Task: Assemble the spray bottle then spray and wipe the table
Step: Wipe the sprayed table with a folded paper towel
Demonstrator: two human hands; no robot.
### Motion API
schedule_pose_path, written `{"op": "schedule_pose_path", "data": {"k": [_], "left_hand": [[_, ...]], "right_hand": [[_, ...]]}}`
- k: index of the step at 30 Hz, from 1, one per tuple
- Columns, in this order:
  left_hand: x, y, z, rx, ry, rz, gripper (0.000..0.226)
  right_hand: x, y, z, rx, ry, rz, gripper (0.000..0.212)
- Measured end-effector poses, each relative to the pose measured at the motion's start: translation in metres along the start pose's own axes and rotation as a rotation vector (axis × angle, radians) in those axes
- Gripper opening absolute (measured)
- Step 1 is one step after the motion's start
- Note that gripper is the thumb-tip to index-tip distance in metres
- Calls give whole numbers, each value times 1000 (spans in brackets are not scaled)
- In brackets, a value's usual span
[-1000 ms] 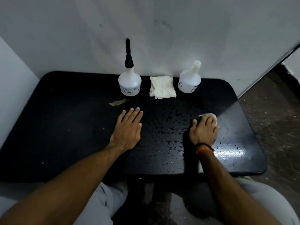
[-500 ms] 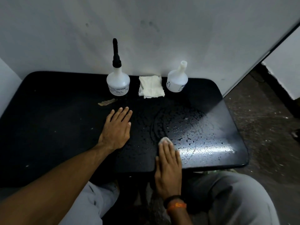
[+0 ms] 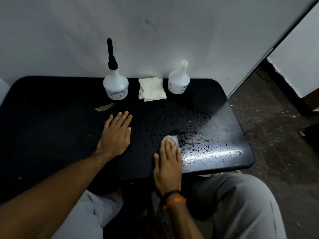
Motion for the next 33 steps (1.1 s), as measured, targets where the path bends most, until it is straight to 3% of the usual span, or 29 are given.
{"op": "schedule_pose_path", "data": {"k": [2, 5, 8, 10, 13, 15, 20, 25, 28, 33], "left_hand": [[-1, 0, 2, 7, 7, -1, 56], [0, 1, 1, 0, 6, -6, 57], [1, 0, 1, 0, 3, -13, 57], [0, -1, 2, 8, 0, -12, 57], [0, -2, 3, 26, -1, -11, 58], [1, -3, 3, 21, -3, -16, 59], [1, -4, 4, 21, -6, -20, 60], [0, -2, 3, 13, -9, -29, 60], [-1, 0, 1, -2, -9, -19, 59], [-1, 1, 0, -1, -10, 15, 57]], "right_hand": [[17, -13, 33, 5, 87, 74, 55], [9, -42, 103, 74, 399, 158, 56], [-23, -54, 129, 71, 609, 165, 60], [-45, -46, 112, 70, 583, 102, 63], [-47, -24, 61, 25, 303, 43, 58], [-23, -20, 49, -18, 248, 61, 55], [-3, -51, 116, 96, 509, 161, 57], [-67, -75, 158, 101, 776, 141, 63], [-120, -61, 131, 143, 636, 22, 63], [-123, 0, 11, 71, 63, -111, 54]]}}
Point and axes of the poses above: each hand's wrist, its own x-axis away from the middle knuckle, its own y-axis out of the palm, z = x × y, the point moved 8 cm from there along -x, towards the middle knuckle
